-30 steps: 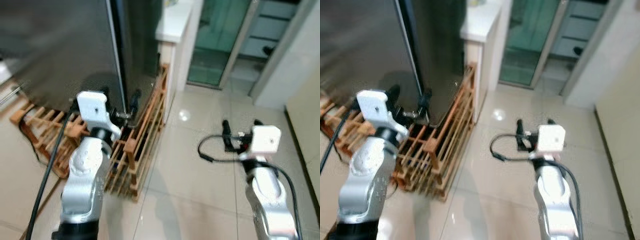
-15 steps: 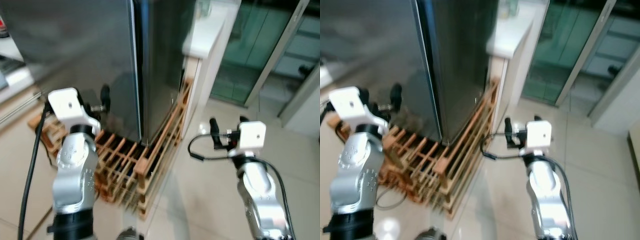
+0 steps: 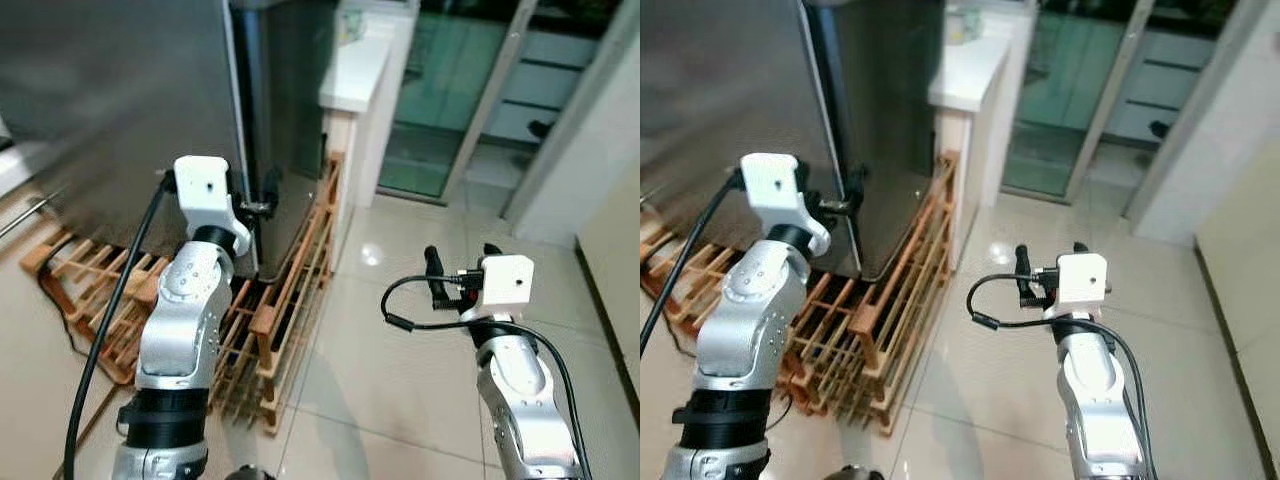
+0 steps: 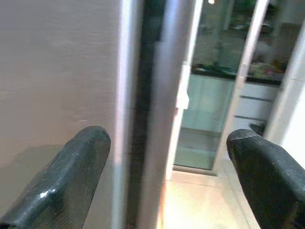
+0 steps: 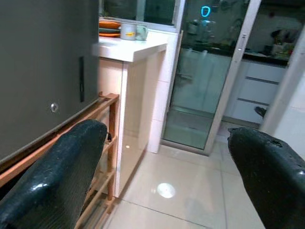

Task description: Restocking fridge

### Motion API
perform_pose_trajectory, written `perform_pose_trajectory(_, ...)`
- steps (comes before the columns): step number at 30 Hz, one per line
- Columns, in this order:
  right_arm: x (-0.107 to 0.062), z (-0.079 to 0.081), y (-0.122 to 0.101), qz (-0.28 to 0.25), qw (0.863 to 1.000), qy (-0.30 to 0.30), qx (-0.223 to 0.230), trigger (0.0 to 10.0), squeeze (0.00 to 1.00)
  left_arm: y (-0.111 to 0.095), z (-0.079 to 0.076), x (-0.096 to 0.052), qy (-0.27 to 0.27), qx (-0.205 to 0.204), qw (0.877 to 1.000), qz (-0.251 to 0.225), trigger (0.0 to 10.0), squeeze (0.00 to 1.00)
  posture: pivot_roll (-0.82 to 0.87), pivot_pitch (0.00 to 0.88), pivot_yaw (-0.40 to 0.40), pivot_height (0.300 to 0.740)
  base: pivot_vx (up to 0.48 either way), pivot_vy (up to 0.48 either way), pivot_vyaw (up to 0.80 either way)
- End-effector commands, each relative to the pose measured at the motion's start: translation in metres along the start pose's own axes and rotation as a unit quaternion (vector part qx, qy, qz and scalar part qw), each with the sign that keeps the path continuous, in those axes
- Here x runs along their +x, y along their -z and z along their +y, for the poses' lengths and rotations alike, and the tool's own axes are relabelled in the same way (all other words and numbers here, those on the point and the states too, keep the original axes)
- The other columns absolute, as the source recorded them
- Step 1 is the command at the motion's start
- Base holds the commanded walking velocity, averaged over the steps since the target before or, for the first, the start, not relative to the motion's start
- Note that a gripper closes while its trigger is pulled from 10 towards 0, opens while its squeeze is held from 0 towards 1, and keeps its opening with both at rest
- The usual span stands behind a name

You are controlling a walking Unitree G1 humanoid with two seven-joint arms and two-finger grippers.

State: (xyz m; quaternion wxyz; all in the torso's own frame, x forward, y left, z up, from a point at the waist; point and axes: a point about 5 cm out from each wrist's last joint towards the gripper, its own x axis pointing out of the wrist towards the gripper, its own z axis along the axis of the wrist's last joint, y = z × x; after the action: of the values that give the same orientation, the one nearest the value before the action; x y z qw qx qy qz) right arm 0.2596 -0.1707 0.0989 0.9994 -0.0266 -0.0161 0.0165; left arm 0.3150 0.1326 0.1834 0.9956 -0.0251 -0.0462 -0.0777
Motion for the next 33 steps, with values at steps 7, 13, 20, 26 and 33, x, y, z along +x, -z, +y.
perform_pose_trajectory(7, 0.001, -0.002, 0.001, -0.001, 1.0, 0.006, 0.003, 10.0, 0.0, -0.001, -0.01, 0.006, 0.024, -0.012, 1.0, 0.011, 10.0, 0.0, -0.04, 0.0, -0.006, 0.74, 0.0, 0.0, 0.0)
perform_pose_trajectory(13, 0.003, -0.001, 0.002, 0.001, 1.0, 0.002, 0.003, 10.0, 0.0, 0.013, -0.009, 0.016, -0.017, -0.008, 0.999, 0.036, 10.0, 0.0, -0.03, 0.0, -0.012, 0.74, 0.0, 0.0, 0.0)
perform_pose_trajectory(20, 0.005, 0.0, 0.0, -0.003, 1.0, 0.0, 0.002, 10.0, 0.0, 0.015, -0.01, 0.026, -0.015, -0.013, 0.999, 0.039, 10.0, 0.0, -0.05, 0.0, -0.001, 0.74, 0.0, 0.0, 0.0)
perform_pose_trajectory(26, -0.025, -0.012, -0.018, -0.034, 0.999, 0.018, -0.006, 10.0, 0.0, 0.03, 0.031, -0.039, 0.009, 0.003, 1.0, 0.027, 10.0, 0.0, -0.06, 0.0, 0.02, 0.74, 0.0, 0.0, 0.0)
perform_pose_trajectory(33, -0.071, -0.033, -0.039, -0.039, 0.998, 0.036, -0.043, 10.0, 0.0, 0.013, 0.046, -0.109, -0.056, 0.047, 0.997, -0.001, 10.0, 0.0, -0.04, 0.0, -0.009, 0.74, 0.0, 0.0, 0.0)
